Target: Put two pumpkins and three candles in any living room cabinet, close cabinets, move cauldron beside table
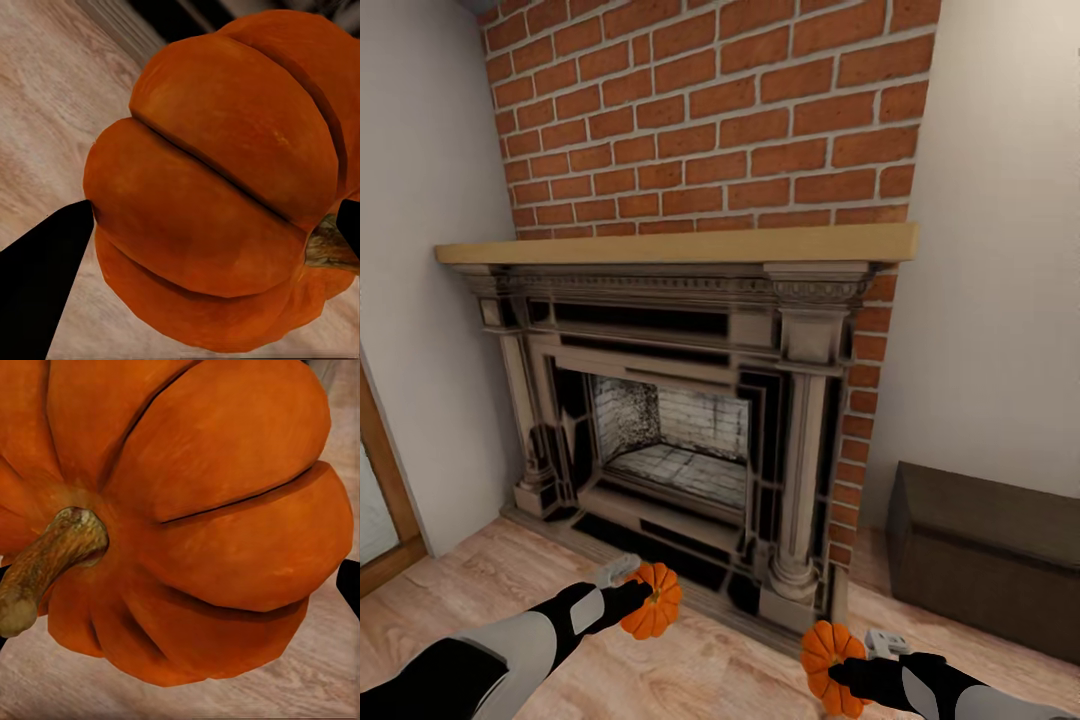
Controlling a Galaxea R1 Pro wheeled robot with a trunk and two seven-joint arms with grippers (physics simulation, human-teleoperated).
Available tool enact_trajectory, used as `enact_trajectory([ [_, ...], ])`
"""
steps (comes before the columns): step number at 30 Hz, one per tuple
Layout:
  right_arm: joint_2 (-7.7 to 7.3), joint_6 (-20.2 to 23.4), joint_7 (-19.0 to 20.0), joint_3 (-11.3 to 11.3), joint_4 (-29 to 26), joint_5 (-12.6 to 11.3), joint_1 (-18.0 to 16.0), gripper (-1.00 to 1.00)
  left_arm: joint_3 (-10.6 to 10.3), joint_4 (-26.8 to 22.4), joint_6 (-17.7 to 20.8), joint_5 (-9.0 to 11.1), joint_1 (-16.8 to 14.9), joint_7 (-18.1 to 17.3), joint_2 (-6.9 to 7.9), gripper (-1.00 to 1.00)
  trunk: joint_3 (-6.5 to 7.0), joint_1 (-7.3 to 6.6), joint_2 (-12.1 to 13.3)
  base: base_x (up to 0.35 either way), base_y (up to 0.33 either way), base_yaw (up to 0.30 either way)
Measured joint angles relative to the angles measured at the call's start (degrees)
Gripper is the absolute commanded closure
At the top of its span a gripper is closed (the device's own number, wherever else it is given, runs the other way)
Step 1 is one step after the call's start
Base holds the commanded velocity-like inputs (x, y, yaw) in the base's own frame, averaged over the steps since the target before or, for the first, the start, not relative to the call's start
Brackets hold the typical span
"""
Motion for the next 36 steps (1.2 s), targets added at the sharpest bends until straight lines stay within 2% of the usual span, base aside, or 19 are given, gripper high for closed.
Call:
enact_trajectory([
  [17, 0.00, 0.0, -0.1, 0.2, 0.0, 0.1, 0.0, 1.00, -0.2, 0.0, 0.0, -0.1, 0.2, 0.0, -0.86, 1.00, 0.31, 0.02, 0.0, -0.296, -0.011, -0.248],
  [22, -0.01, 0.0, -0.1, 0.3, 0.0, 0.1, 0.0, 1.00, -0.2, 0.0, -0.1, -0.1, 0.2, 0.0, -0.87, 1.00, 0.43, 0.00, 0.0, -0.145, -0.031, -0.284],
  [36, 0.00, 0.0, -0.1, 0.0, 0.0, -0.1, 0.0, 1.00, -0.1, 0.0, 0.0, -0.1, 0.2, 0.0, -0.98, 1.00, 3.04, -3.08, 5.6, -0.006, -0.001, -0.143],
])
